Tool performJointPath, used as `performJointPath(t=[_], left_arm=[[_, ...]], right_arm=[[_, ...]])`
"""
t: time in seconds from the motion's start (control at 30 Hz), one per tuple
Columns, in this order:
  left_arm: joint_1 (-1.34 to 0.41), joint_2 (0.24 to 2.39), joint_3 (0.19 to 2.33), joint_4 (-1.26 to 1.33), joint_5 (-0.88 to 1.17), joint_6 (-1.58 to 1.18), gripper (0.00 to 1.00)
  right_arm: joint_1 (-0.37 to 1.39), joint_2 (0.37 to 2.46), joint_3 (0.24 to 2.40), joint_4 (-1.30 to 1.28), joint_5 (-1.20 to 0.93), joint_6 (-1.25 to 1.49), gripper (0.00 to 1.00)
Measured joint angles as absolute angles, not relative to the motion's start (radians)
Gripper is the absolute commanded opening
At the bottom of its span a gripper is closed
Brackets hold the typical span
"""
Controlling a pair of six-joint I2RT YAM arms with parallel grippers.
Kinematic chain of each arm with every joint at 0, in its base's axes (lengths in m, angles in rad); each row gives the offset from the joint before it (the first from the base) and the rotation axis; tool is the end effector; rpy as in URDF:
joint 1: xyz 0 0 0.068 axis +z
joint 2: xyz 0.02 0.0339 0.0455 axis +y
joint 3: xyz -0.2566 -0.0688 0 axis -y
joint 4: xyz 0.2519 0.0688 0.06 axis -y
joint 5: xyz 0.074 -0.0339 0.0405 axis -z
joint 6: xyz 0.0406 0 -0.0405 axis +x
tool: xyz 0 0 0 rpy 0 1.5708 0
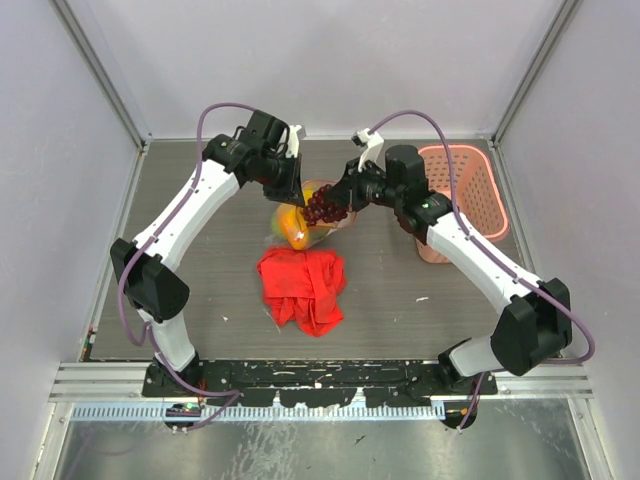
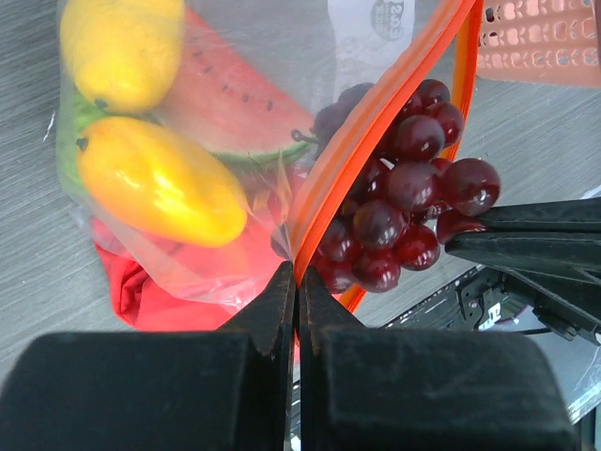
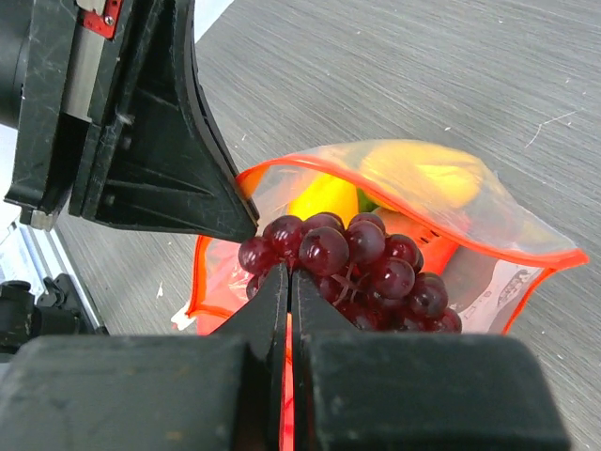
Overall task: Place the food in the zip-top bag and seal the zipper
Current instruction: Place the fake fruit in the zipper food storage bag.
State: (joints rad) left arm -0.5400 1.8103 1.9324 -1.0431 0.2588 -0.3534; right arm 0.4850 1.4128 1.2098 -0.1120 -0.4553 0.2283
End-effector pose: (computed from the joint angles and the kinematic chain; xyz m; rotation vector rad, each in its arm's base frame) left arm 0.3310 -0.2105 0.3628 0.3532 2.5601 -0.6787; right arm 0.2955 0.1759 0.3407 -0.5689 1.8724 0.9080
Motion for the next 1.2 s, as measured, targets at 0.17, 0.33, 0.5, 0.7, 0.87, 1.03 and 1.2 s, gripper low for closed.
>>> performJointPath(t=[0.17, 0.33, 0.5, 0.7, 0.87, 1.03, 1.2], left_arm=[[-0.54, 1.81, 1.932, -1.043, 0.262, -0.355, 0.0], [-0.54, 1.81, 1.932, -1.043, 0.278, -0.355, 0.0], [-0.54, 1.81, 1.932, -1.043, 0.294, -0.355, 0.0], [-0.54, 1.81, 1.932, -1.043, 0.302, -0.355, 0.0], [-0.54, 1.81, 1.925, -1.039, 0.312, -0.355, 0.0], [-0.54, 1.81, 1.925, -1.035, 0.314, -0.355, 0.0], [-0.54, 1.81, 1.925, -1.036, 0.313, -0.355, 0.0]], right_arm=[[0.496, 1.414, 1.195, -0.103, -0.462, 0.238, 0.01], [0.508, 1.426, 1.195, -0.086, -0.447, 0.237, 0.01], [0.517, 1.476, 1.195, -0.06, -0.401, 0.236, 0.01], [0.537, 1.529, 1.197, -0.027, -0.304, 0.223, 0.06], [0.542, 1.538, 1.196, 0.022, -0.229, 0.219, 0.32], [0.542, 1.539, 1.196, 0.049, -0.202, 0.217, 0.54], [0.542, 1.538, 1.196, 0.043, -0.194, 0.213, 0.62]])
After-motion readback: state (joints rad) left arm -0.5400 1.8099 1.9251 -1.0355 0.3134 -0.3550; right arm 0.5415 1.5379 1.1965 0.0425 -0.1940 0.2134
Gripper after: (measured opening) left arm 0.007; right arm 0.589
